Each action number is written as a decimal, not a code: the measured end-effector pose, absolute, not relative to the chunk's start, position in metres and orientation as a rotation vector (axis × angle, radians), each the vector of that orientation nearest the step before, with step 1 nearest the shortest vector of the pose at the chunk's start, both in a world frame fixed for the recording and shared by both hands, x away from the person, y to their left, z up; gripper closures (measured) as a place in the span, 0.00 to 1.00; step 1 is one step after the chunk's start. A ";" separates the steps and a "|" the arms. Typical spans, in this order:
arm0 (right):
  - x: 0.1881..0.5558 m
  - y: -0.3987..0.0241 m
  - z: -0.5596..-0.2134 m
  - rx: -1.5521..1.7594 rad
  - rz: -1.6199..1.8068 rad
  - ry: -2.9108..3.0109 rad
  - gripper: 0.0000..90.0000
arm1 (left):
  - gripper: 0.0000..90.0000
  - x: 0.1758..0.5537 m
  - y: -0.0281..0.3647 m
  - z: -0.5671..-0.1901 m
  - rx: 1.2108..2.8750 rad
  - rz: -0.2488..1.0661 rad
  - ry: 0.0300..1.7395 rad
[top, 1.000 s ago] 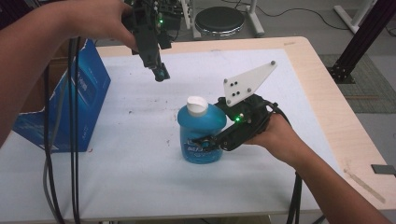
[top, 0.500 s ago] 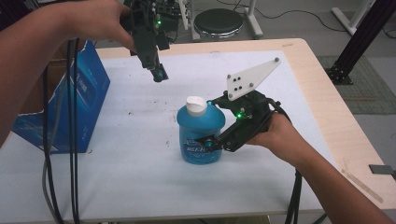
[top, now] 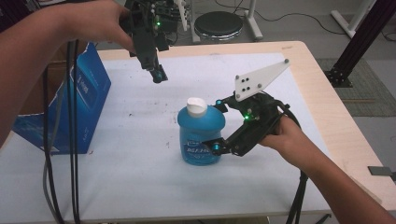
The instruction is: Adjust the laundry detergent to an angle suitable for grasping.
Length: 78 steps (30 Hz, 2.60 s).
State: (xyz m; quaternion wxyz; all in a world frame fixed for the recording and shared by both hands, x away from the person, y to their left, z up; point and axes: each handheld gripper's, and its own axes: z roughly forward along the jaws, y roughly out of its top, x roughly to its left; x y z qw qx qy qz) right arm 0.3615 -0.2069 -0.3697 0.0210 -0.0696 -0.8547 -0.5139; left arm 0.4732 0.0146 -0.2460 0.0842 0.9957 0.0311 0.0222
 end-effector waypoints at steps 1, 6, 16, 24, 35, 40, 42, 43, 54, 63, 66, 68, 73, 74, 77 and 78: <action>0.361 -0.209 -0.369 -0.203 -1.589 -2.650 0.14 | 0.02 0.473 0.015 -0.246 2.970 0.068 0.093; 0.355 -0.220 -0.363 -0.164 -1.542 -2.727 0.14 | 0.02 0.473 0.014 -0.246 2.972 0.066 0.092; 0.364 -0.258 -0.335 -0.313 -1.462 -2.860 0.01 | 0.02 0.472 0.015 -0.245 2.970 0.071 0.093; 0.412 -0.287 -0.291 -0.490 -1.241 -2.987 0.01 | 0.02 0.472 0.015 -0.244 2.964 0.078 0.095; 0.465 -0.286 -0.280 -0.507 -0.845 -3.177 0.02 | 0.02 0.471 0.015 -0.243 2.966 0.080 0.098; 0.480 -0.284 -0.284 -0.484 -0.732 -3.173 0.02 | 0.02 0.470 0.016 -0.242 2.969 0.082 0.100; 0.484 -0.283 -0.284 -0.483 -0.701 -3.166 0.02 | 0.02 0.469 0.016 -0.242 2.974 0.081 0.099; 0.487 -0.282 -0.283 -0.471 -0.695 -3.168 0.02 | 0.02 0.469 0.016 -0.243 2.975 0.080 0.100; 0.494 -0.280 -0.279 -0.443 -0.601 -3.174 0.02 | 0.02 0.468 0.017 -0.240 2.965 0.086 0.106; 0.493 -0.276 -0.278 -0.421 -0.608 -3.174 0.02 | 0.02 0.468 0.019 -0.241 2.957 0.090 0.120; 0.492 -0.276 -0.278 -0.415 -0.599 -3.176 0.02 | 0.02 0.468 0.018 -0.241 2.961 0.091 0.116; 0.491 -0.276 -0.277 -0.418 -0.604 -3.179 0.02 | 0.02 0.467 0.018 -0.239 2.958 0.096 0.112; 0.487 -0.273 -0.274 -0.389 -0.616 -3.186 0.02 | 0.02 0.464 0.020 -0.238 2.959 0.108 0.120; 0.487 -0.273 -0.274 -0.387 -0.620 -3.186 0.02 | 0.02 0.464 0.021 -0.237 2.961 0.108 0.119; 0.486 -0.273 -0.273 -0.394 -0.625 -3.189 0.02 | 0.02 0.463 0.022 -0.236 2.958 0.112 0.125; 0.486 -0.273 -0.273 -0.389 -0.623 -3.191 0.02 | 0.02 0.462 0.023 -0.236 2.957 0.114 0.128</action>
